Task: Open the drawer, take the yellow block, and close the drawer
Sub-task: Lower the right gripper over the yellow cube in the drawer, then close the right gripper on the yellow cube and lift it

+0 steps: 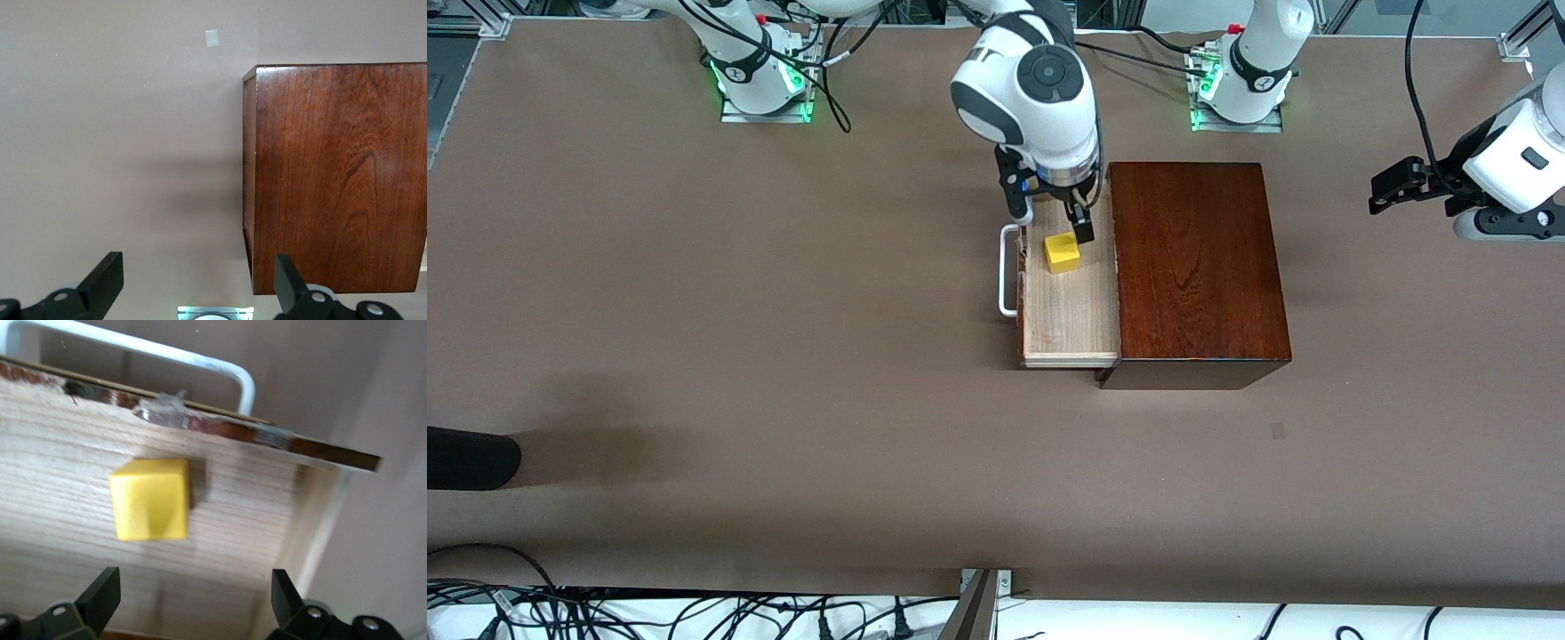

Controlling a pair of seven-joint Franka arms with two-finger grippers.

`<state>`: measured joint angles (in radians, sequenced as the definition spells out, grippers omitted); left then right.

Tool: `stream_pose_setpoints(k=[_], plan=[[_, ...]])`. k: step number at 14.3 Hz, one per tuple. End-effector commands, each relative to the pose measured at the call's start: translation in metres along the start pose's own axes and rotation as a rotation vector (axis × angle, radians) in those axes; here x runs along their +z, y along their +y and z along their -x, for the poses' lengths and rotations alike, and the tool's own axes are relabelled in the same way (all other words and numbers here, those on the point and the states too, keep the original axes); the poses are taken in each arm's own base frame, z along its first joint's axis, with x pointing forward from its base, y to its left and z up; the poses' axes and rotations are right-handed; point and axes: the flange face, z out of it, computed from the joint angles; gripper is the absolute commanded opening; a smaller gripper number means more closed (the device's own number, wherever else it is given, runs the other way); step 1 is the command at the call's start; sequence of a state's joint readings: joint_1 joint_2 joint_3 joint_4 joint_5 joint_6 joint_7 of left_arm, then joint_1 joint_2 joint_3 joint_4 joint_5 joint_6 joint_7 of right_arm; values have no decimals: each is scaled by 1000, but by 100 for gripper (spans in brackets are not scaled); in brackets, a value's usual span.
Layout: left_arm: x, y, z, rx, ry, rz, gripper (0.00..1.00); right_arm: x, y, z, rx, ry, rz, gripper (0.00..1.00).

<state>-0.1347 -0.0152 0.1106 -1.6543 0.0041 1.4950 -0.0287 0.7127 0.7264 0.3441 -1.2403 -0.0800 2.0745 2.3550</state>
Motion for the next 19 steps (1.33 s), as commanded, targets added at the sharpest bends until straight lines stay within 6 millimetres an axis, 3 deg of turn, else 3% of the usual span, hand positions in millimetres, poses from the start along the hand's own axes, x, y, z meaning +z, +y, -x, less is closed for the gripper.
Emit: stream_pose_setpoints(k=[1,3,8,13,19], plan=[[2,-3,0,21,8,-13,100,-2,-14,-7,21,-23,4,100],[3,-3,-1,21,6,-14,100,12,-13,-10,-11,-7,22,100],[2,2,-1,28,9,-15,100,24,-3,-7,-63,9,39,100],[2,3,-1,30,10,-14,100,26,-21,-28,-77,25,30,100],[0,3,0,30,13,-13,100,25,-29,-34,-69,13,17,100]])
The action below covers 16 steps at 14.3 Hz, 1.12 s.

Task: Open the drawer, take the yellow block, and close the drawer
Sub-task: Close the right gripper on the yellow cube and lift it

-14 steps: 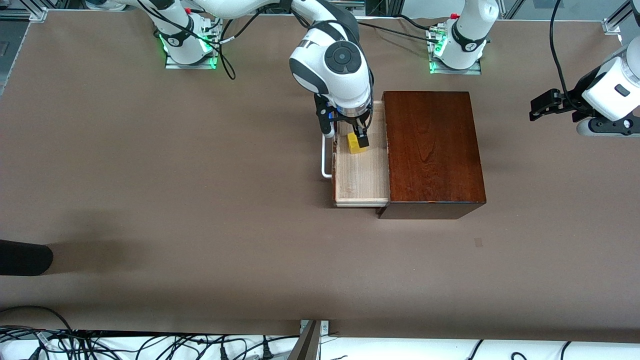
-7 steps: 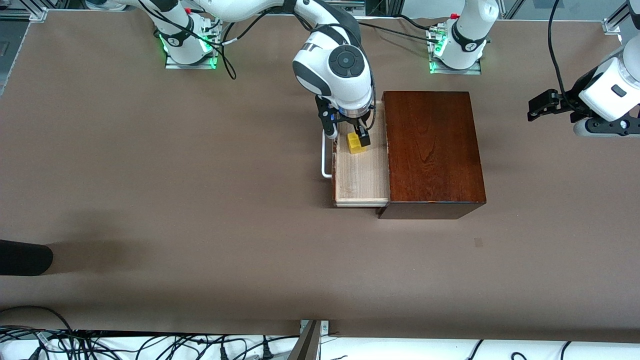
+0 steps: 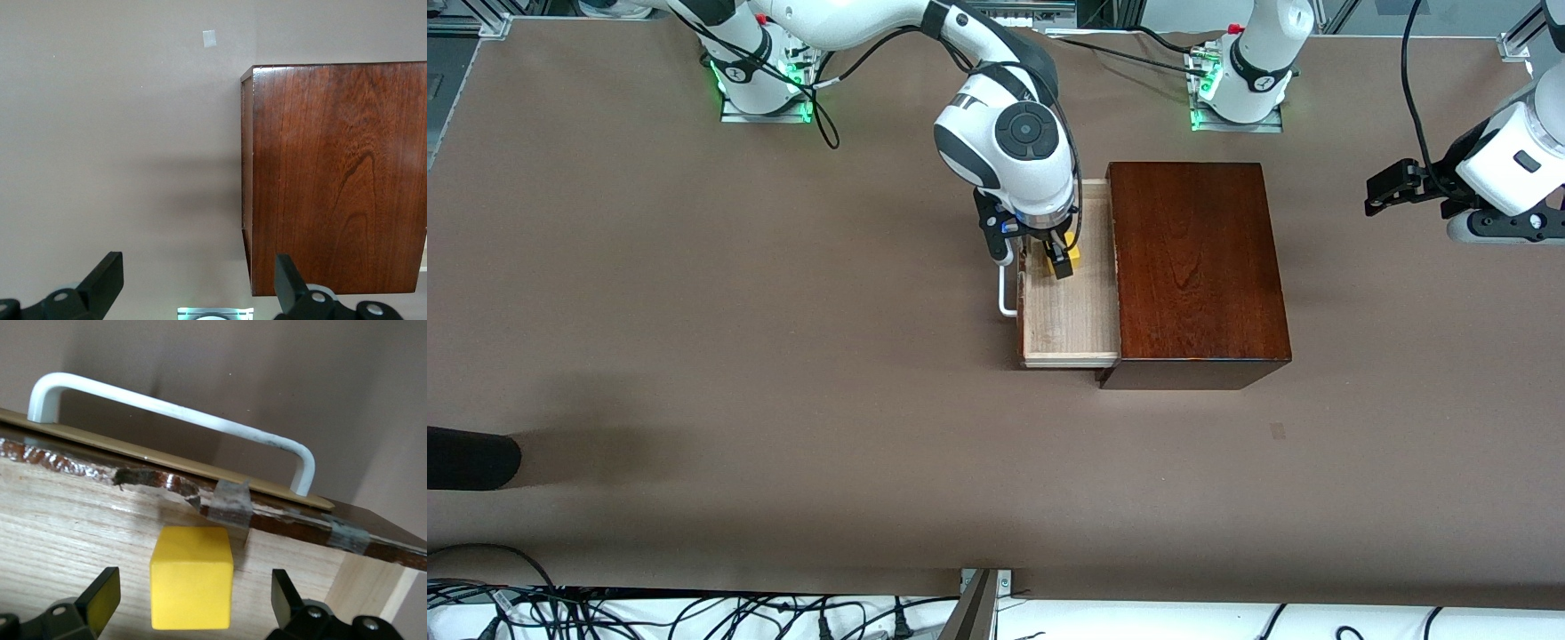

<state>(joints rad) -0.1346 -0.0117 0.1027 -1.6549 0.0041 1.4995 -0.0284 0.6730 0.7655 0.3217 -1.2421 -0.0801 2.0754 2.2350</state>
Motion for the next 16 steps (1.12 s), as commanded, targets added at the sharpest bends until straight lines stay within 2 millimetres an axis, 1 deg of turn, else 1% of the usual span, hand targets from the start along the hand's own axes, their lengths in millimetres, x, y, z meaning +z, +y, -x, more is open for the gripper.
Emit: stream_pose_setpoints(k=[1,2,8,9,10,11,12,13,14,16], plan=[[-1,-1,2,22,10,-12,100,0,0,4,-10,-20,-2,100],[-1,-1,2,22,10,-12,100,3,3,8,-16,-21,0,100],[-2,-2,2,22,12,-12,100,32,4,11,-18,-30,5,100],[-2,-2,2,22,12,-12,100,32,3,11,-18,-30,3,99],[-3,-2,2,22,13,-12,100,31,3,11,-24,-28,1,87],[-3,-1,2,23,13,-12,100,31,3,11,-40,-28,1,52],[-3,-2,2,22,13,-12,100,29,3,11,-51,-29,3,20],[-3,-2,2,22,13,-12,100,30,4,11,-54,-27,5,7],[-3,-2,2,22,13,-12,100,29,2,8,-52,-23,9,0],[-3,-2,2,22,13,-12,100,23,1,6,-53,-17,13,0]])
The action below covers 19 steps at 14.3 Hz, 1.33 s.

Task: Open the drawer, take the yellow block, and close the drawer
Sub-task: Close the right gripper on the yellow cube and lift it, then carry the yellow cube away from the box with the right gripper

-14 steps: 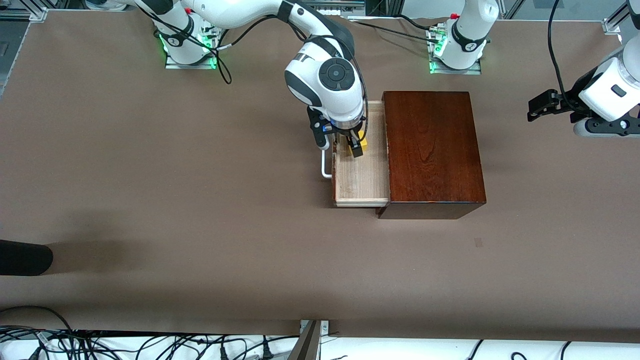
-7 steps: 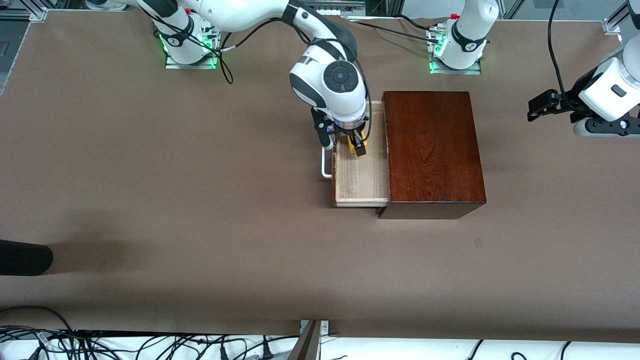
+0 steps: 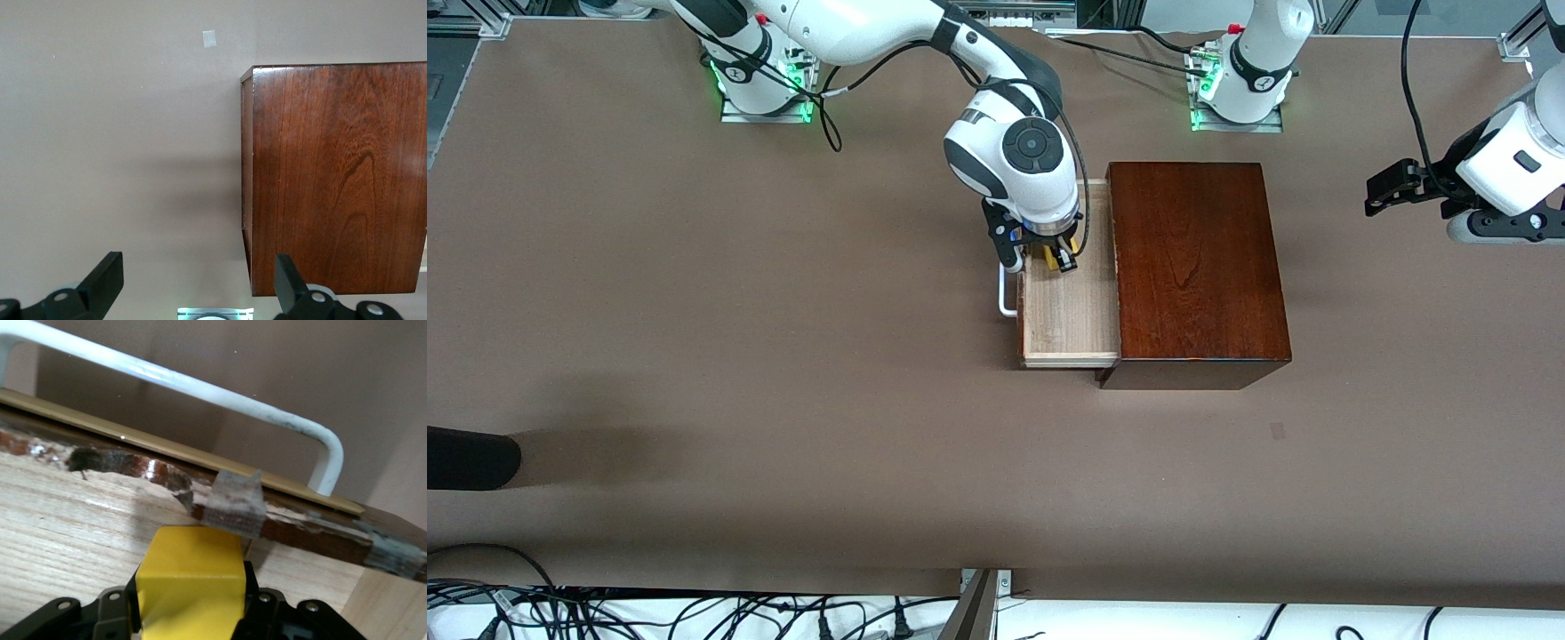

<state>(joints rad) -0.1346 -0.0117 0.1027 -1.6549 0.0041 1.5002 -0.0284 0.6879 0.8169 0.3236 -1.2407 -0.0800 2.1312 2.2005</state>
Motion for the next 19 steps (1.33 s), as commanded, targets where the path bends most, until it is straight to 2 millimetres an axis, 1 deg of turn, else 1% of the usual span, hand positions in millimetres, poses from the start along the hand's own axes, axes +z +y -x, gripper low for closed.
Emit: stream_pose_setpoints(k=[1,4,6,7,8,9,10,11,12,13,15,16,19], plan=[[-3,-2,2,22,13,-12,100,-15,1,-1,-18,9,23,0],[-3,-1,2,23,13,-12,100,-68,-5,-3,-22,13,33,0],[-3,-1,2,23,13,-12,100,-121,-2,0,-79,11,48,0],[-3,-1,2,23,13,-12,100,-152,3,1,-108,-8,47,0],[-3,-1,2,23,13,-12,100,-184,4,-9,-137,-22,36,0],[-3,-1,2,23,13,-12,100,-211,6,-22,-179,-31,38,0],[-3,-1,2,23,13,-12,100,-240,13,-32,-253,-29,43,0],[-3,-1,2,23,13,-12,100,-264,22,-43,-352,-8,61,0],[-3,-1,2,23,13,-12,100,-279,31,-55,-440,29,94,0],[-3,-1,2,22,13,-12,100,-294,35,-74,-549,60,128,0],[-3,-1,2,22,13,-12,100,-314,41,-115,-711,100,207,0],[-3,-1,2,22,13,-12,100,-327,46,-139,-771,122,216,0],[-3,-1,2,23,13,-12,100,-350,62,-213,-946,136,234,0]])
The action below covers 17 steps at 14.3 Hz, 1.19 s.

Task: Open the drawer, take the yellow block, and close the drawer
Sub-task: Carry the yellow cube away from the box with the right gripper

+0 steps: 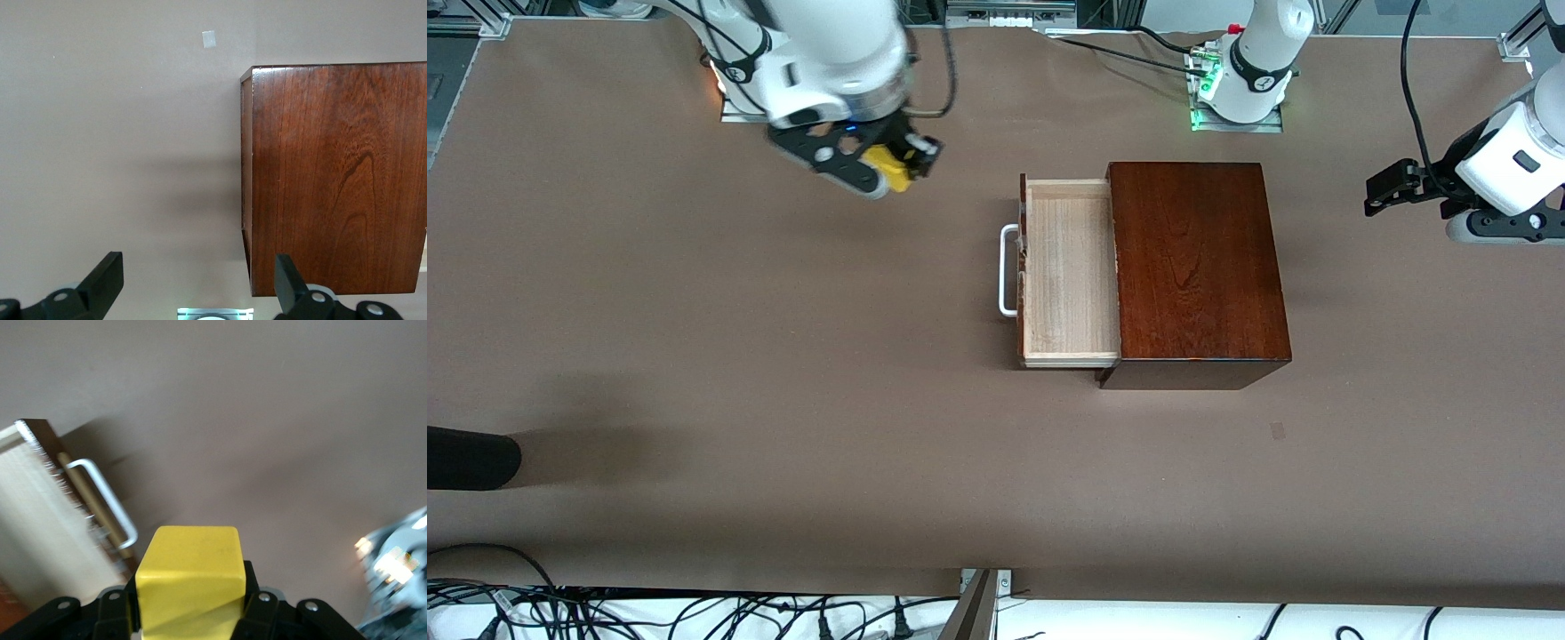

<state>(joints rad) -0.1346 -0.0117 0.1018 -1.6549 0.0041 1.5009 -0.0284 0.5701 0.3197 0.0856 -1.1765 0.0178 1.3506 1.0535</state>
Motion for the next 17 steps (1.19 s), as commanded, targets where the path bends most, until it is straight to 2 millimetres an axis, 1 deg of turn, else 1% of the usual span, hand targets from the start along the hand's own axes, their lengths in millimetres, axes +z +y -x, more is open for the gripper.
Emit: stream_pose_setpoints(k=[1,3,5,7,9,10,12,13,14,15,17], plan=[[-3,-1,2,21,12,-12,100,-1,69,-21,-163,14,14,0],[-3,-1,2,22,12,-12,100,1,107,-48,-276,11,9,0],[-3,0,3,19,14,-10,100,11,138,-78,-339,9,-1,0],[-4,1,3,22,15,-11,100,29,170,-112,-400,-6,-2,0],[-5,1,2,25,18,-11,100,46,200,-142,-440,-13,-5,0],[-6,0,2,24,20,-10,100,54,211,-155,-447,-13,-4,0],[-8,0,2,24,26,-12,100,78,214,-176,-445,-31,17,0],[-9,0,1,24,27,-14,100,88,212,-183,-447,-32,27,0],[-10,0,1,24,30,-14,100,103,209,-191,-445,-49,42,0],[-11,0,1,24,32,-12,100,123,204,-200,-436,-71,59,0],[-12,12,2,39,34,-15,100,161,198,-222,-410,-72,78,0]])
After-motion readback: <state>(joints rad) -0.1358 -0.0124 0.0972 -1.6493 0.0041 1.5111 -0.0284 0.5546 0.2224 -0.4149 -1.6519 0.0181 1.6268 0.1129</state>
